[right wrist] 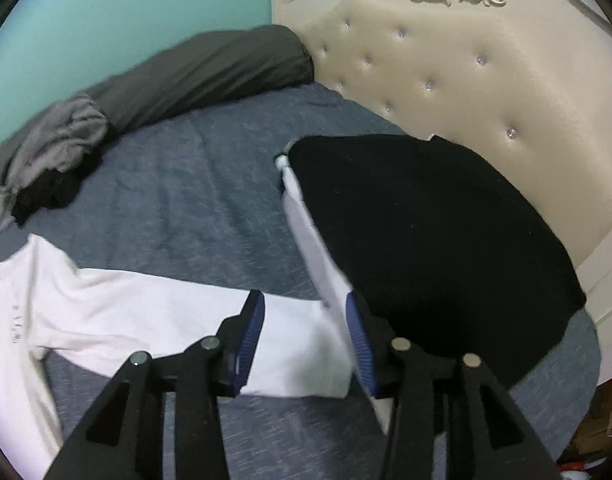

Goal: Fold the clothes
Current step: 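Pull the sleeve outward from the body with the right gripper and release, then grasp the other sleeve cuff with the left gripper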

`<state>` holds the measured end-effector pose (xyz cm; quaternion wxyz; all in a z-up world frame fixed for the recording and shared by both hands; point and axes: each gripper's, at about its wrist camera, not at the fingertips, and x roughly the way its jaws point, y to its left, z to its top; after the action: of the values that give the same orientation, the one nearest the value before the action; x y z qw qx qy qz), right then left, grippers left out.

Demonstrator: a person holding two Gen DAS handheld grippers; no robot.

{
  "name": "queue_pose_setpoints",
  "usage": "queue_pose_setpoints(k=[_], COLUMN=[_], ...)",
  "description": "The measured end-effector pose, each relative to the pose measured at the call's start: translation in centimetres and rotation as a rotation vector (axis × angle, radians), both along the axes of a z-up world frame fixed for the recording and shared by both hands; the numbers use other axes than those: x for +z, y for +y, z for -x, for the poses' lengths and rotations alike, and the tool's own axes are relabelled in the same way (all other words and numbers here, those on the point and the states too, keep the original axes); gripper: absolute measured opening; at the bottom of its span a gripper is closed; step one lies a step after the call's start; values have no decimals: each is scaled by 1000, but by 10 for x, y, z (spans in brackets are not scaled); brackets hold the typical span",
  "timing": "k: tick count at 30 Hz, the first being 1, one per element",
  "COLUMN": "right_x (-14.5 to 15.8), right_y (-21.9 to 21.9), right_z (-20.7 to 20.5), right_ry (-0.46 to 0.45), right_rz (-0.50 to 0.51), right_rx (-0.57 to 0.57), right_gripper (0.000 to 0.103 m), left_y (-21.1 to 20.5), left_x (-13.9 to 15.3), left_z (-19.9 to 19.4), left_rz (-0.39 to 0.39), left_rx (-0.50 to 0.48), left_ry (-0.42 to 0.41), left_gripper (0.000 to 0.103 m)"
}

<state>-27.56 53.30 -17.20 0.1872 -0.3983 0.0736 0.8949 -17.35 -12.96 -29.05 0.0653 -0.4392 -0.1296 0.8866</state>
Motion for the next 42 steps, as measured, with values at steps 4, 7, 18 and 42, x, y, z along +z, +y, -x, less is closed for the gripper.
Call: queue_pose_setpoints(k=[4,7,18,42], right_x=[-5,-21,-85,-72], right_y=[-33,-70,-211,-241], right_z=[-16,-27,-73,-93], right_ry=[18,20,-14,-14], right_rz=[102,195,477,465], right_rx=[70,150,398,416], right_gripper=[45,49,53,53], left_y=[-13,-27,-139,-285], left_x=[7,13,42,16], left_z=[-2,-6,-33,-44], left_rz=[-15,-26,74,-8], left_rx=[33,55,215,423], left_ry=[3,-1,-95,-190], left_gripper=[49,49,49,48])
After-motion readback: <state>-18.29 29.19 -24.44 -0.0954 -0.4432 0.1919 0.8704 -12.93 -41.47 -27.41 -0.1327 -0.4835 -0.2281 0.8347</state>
